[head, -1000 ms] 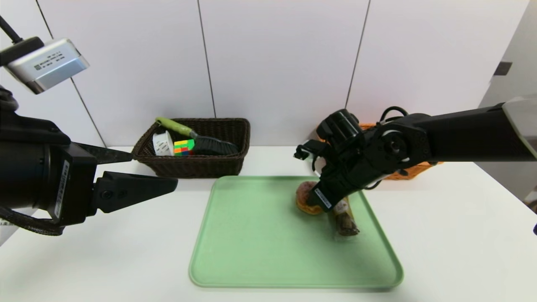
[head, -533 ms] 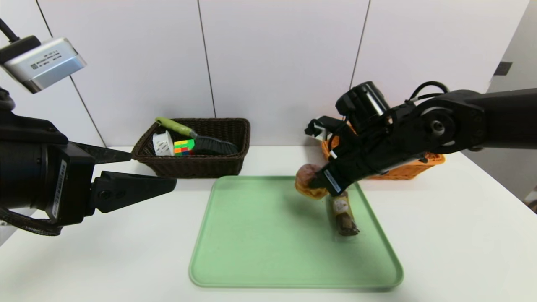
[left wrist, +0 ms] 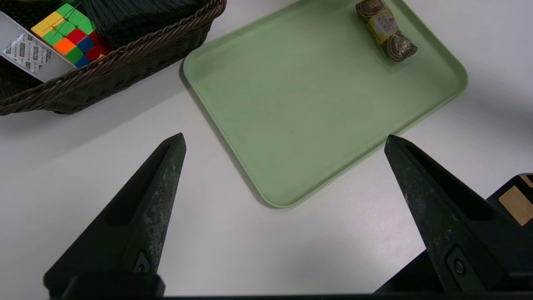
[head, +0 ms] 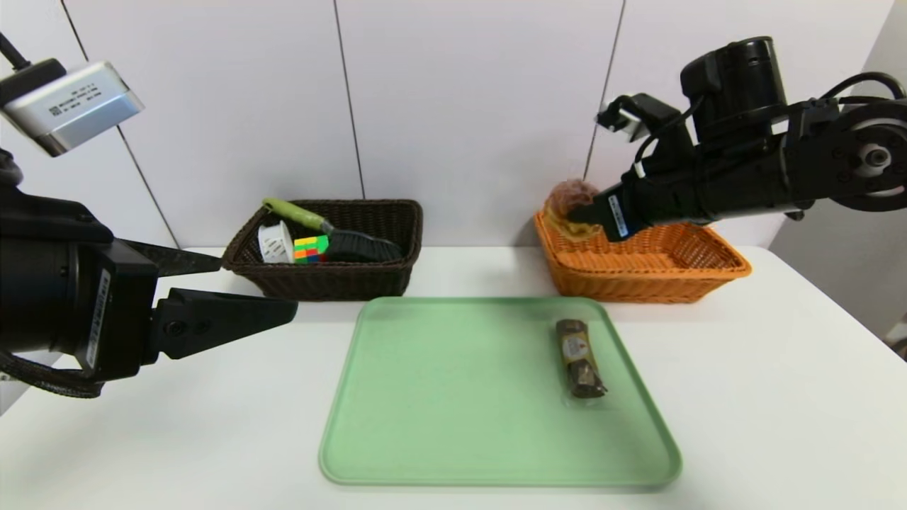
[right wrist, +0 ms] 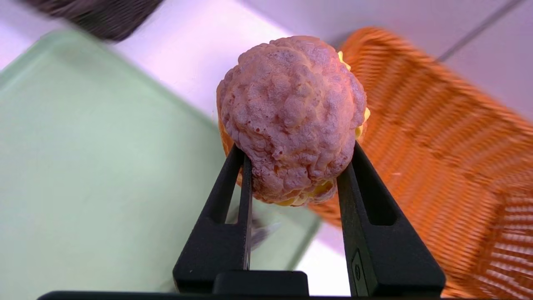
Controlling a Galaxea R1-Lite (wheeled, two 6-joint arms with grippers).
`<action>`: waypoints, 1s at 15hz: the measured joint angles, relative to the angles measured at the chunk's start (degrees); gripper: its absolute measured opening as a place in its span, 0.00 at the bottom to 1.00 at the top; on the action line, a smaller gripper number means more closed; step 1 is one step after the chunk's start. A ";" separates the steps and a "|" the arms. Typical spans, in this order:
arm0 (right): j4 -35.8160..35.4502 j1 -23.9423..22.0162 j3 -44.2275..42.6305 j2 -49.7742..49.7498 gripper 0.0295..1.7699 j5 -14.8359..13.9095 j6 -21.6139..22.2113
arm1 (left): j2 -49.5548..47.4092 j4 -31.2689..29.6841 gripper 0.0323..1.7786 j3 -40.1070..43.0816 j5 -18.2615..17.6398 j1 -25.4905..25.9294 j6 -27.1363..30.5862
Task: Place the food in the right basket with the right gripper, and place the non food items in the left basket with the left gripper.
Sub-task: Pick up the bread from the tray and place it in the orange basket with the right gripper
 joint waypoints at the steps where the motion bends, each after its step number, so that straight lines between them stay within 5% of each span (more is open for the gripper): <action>1: -1.13 -1.33 -0.02 0.35 0.33 -1.10 0.02 | 0.00 0.04 0.95 0.00 0.00 0.00 0.00; 10: -3.72 -9.97 -0.57 7.69 0.33 -2.06 0.77 | 0.00 0.00 0.95 0.01 0.01 0.00 0.02; 15: -3.69 -12.26 -1.97 12.24 0.63 -2.17 0.89 | 0.00 0.00 0.95 0.01 0.00 0.00 0.02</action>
